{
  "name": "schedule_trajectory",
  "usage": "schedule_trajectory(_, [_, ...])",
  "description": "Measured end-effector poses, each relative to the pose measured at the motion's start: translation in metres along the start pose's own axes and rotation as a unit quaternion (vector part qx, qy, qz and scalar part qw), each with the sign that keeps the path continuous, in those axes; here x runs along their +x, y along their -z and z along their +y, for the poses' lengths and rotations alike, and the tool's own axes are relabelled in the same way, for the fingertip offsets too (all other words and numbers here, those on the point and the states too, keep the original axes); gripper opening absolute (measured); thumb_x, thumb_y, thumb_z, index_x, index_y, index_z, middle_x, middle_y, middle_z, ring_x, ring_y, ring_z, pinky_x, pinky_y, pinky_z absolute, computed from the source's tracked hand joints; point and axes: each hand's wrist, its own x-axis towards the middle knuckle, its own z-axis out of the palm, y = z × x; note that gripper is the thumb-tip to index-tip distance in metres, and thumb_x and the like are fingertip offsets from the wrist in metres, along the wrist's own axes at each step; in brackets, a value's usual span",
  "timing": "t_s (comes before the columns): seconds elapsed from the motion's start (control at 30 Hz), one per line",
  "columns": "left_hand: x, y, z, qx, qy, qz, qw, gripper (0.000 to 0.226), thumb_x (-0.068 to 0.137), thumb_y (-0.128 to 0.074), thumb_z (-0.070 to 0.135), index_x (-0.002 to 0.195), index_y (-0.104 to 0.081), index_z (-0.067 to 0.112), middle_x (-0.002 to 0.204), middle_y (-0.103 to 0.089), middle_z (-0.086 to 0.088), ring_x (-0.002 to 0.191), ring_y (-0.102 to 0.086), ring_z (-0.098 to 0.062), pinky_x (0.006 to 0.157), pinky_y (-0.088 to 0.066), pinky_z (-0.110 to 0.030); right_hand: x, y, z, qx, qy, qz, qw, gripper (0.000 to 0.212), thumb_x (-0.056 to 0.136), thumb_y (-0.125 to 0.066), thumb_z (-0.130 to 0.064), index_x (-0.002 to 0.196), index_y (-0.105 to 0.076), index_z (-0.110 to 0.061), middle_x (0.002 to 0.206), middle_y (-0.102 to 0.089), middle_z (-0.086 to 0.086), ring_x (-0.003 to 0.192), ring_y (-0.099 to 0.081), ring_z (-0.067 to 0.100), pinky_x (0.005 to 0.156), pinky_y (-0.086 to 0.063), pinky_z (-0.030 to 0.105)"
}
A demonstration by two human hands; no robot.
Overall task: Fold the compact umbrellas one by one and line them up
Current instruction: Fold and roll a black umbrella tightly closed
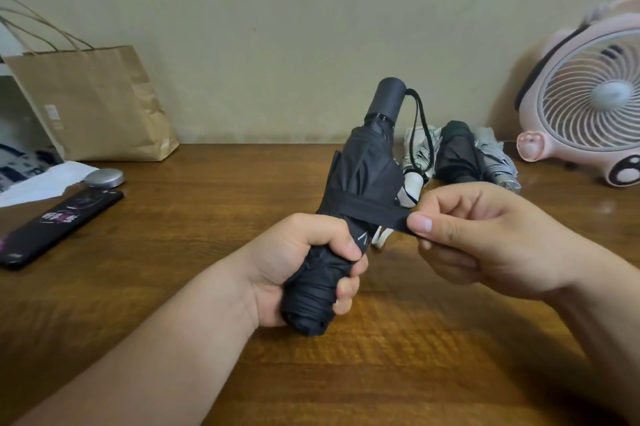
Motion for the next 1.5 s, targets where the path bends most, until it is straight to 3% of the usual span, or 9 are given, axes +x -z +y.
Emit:
schedule_trajectory(0.23, [0.003, -0.005, -0.006, -0.116, -0.035, -0.223, 0.967, 0.032, 0.078, -0.061, 0.008, 0.106, -0.049, 0.003, 0.073, -0.058, -0.009, 0.052, -0.056, -0.016, 0.053, -0.047, -0.025, 0.011, -0.013, 0.011, -0.046, 0.063, 0.064, 0.995, 0.04, 0.085, -0.079, -0.033, 0.071, -0.062, 0.001, 0.055, -0.054, 0.008, 0.049, -0.04, 0.021, 0.047, -0.036, 0.024])
schedule_trajectory(0.4, [0.008, -0.008, -0.015, -0.169, 0.028, -0.316, 0.933, 0.03, 0.073, -0.059, 0.018, 0.097, -0.05, 0.002, 0.066, -0.062, -0.011, 0.042, -0.044, -0.02, 0.049, -0.046, -0.021, 0.014, -0.026, 0.024, 0.03, 0.092, 0.061, 0.993, 0.035, 0.075, -0.088, -0.037, 0.073, -0.071, -0.007, 0.077, -0.061, 0.033, 0.081, -0.053, 0.042, 0.083, -0.041, 0.052])
schedule_trajectory(0.53, [0.013, -0.001, -0.02, -0.122, 0.056, -0.304, 0.943, 0.041, 0.074, -0.063, 0.036, 0.092, -0.054, 0.0, 0.07, -0.066, -0.016, 0.051, -0.062, -0.024, 0.054, -0.054, -0.026, 0.012, -0.034, 0.027, 0.116, 0.094, 0.062, 0.987, 0.026, 0.072, -0.089, -0.022, 0.068, -0.069, -0.005, 0.067, -0.064, 0.017, 0.066, -0.061, 0.028, 0.071, -0.051, 0.034])
schedule_trajectory(0.7, [0.005, -0.003, -0.002, 0.176, -0.008, 0.011, 0.984, 0.037, 0.072, -0.082, 0.022, 0.098, -0.067, 0.001, 0.083, -0.071, -0.018, 0.071, -0.071, -0.031, 0.078, -0.062, -0.054, 0.018, -0.035, 0.023, 0.04, 0.103, 0.143, 0.984, 0.03, 0.084, -0.078, -0.011, 0.066, -0.06, 0.006, 0.067, -0.06, 0.028, 0.062, -0.06, 0.03, 0.063, -0.052, 0.035])
schedule_trajectory(0.8, [0.009, -0.016, -0.01, 0.458, -0.157, 0.315, 0.816, 0.041, 0.064, -0.085, 0.029, 0.096, -0.061, 0.026, 0.082, -0.072, 0.005, 0.072, -0.07, -0.013, 0.069, -0.062, -0.043, 0.02, -0.04, 0.026, -0.037, 0.093, 0.23, 0.968, 0.033, 0.087, -0.071, -0.006, 0.07, -0.054, 0.017, 0.068, -0.06, 0.03, 0.065, -0.057, 0.025, 0.06, -0.05, 0.03])
schedule_trajectory(0.87, [0.01, -0.021, -0.014, 0.471, -0.219, 0.349, 0.78, 0.036, 0.068, -0.082, 0.029, 0.092, -0.056, 0.028, 0.077, -0.068, 0.006, 0.065, -0.066, -0.009, 0.059, -0.058, -0.037, 0.02, -0.045, 0.021, -0.077, 0.091, 0.233, 0.965, 0.036, 0.087, -0.072, -0.016, 0.075, -0.059, 0.015, 0.08, -0.063, 0.037, 0.071, -0.059, 0.028, 0.069, -0.05, 0.04])
schedule_trajectory(1.1, [0.003, -0.015, -0.007, 0.167, -0.099, 0.156, 0.969, 0.016, 0.071, -0.072, -0.003, 0.075, -0.066, 0.011, 0.064, -0.055, -0.018, 0.056, -0.058, -0.03, 0.055, -0.051, -0.035, 0.01, -0.034, 0.0, -0.223, 0.032, 0.154, 0.962, 0.045, 0.089, -0.07, -0.047, 0.081, -0.069, -0.003, 0.09, -0.065, 0.026, 0.083, -0.059, 0.041, 0.09, -0.047, 0.062])
schedule_trajectory(1.33, [0.012, -0.008, -0.014, 0.057, -0.032, 0.035, 0.997, 0.039, 0.058, -0.069, 0.003, 0.096, -0.061, 0.001, 0.082, -0.055, -0.017, 0.069, -0.054, -0.028, 0.063, -0.05, -0.033, 0.006, -0.034, -0.006, -0.163, 0.008, 0.154, 0.974, 0.034, 0.09, -0.07, -0.026, 0.078, -0.07, 0.005, 0.069, -0.069, 0.01, 0.064, -0.06, 0.014, 0.064, -0.053, 0.025])
schedule_trajectory(1.5, [0.008, -0.016, -0.012, 0.095, -0.066, 0.081, 0.99, 0.021, 0.064, -0.074, 0.003, 0.083, -0.068, 0.009, 0.062, -0.054, -0.014, 0.048, -0.056, -0.025, 0.047, -0.05, -0.031, 0.011, -0.041, 0.011, -0.053, 0.0, 0.2, 0.978, 0.03, 0.085, -0.075, -0.019, 0.068, -0.067, 0.005, 0.068, -0.066, 0.014, 0.063, -0.059, 0.017, 0.067, -0.051, 0.031])
